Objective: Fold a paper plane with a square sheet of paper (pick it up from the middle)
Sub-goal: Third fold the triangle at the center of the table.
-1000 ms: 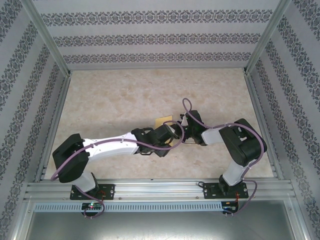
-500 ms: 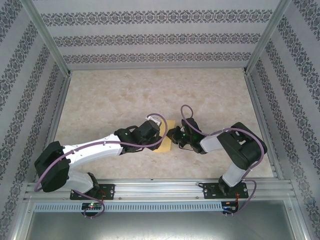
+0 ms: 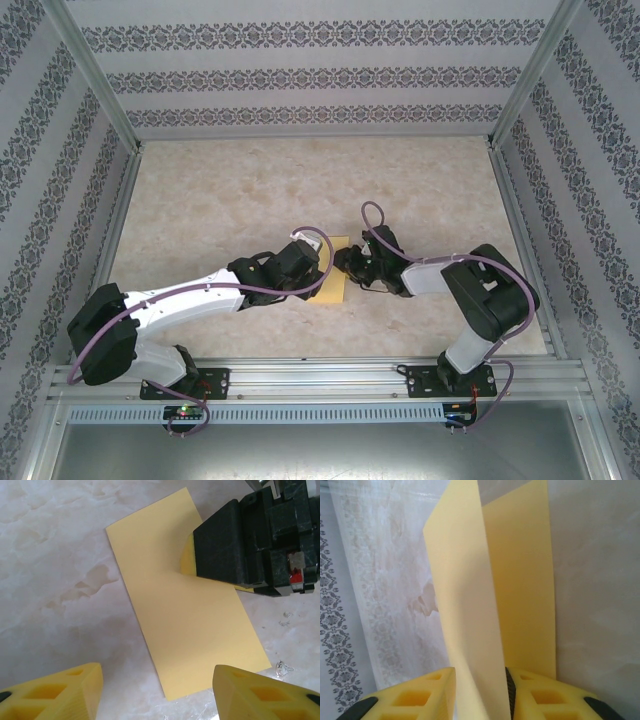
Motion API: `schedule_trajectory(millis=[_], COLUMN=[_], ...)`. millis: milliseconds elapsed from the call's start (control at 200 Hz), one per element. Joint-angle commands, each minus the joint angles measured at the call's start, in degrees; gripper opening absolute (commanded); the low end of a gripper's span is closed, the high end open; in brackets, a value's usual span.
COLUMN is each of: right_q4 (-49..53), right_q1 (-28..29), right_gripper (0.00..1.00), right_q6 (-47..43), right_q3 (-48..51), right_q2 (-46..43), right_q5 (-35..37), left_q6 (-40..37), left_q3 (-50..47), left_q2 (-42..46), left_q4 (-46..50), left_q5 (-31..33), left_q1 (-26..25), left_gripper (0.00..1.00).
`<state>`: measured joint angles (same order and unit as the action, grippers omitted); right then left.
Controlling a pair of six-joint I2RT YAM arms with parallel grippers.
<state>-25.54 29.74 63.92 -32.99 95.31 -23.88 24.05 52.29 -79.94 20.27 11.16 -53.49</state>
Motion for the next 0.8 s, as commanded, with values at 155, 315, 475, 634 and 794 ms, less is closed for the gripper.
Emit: schedule_trajectory(millis=[155,315,475,634,794], right_q4=[2.2,3.1,2.8,2.9,2.9], right_q1=[-1.1,-1.8,-2.0,-2.1,-2.1], right_gripper=[0.26,0.25,0.21,0.23,0.25], right_q6=[-5.2,-6.2,-6.0,-6.1,-5.6], right_q3=[-3.2,-3.1,-3.1,-3.4,-3.8], right_q2=[1.8,2.2,2.3,3.2,4.2], right_q5=[-7.1,-7.5,-8.3,-8.6,-8.8], left_q6=[-3.3,-3.4,-4.6,-3.7,-4.5], left_q3=[1.5,1.7,1.9,1.6,2.1], left_q2=[-1.2,-2.0,-3.4,-4.4,-5.1], left_q4=[0.9,1.8,1.6,1.7,1.0], left_q5=[-3.9,-6.1,-8.2,-6.0,-5.9], left_q1=[0.3,0.1,-0.4,-1.2,-1.1], left_gripper=[0.65,0.66,0.66,0.66,0.67])
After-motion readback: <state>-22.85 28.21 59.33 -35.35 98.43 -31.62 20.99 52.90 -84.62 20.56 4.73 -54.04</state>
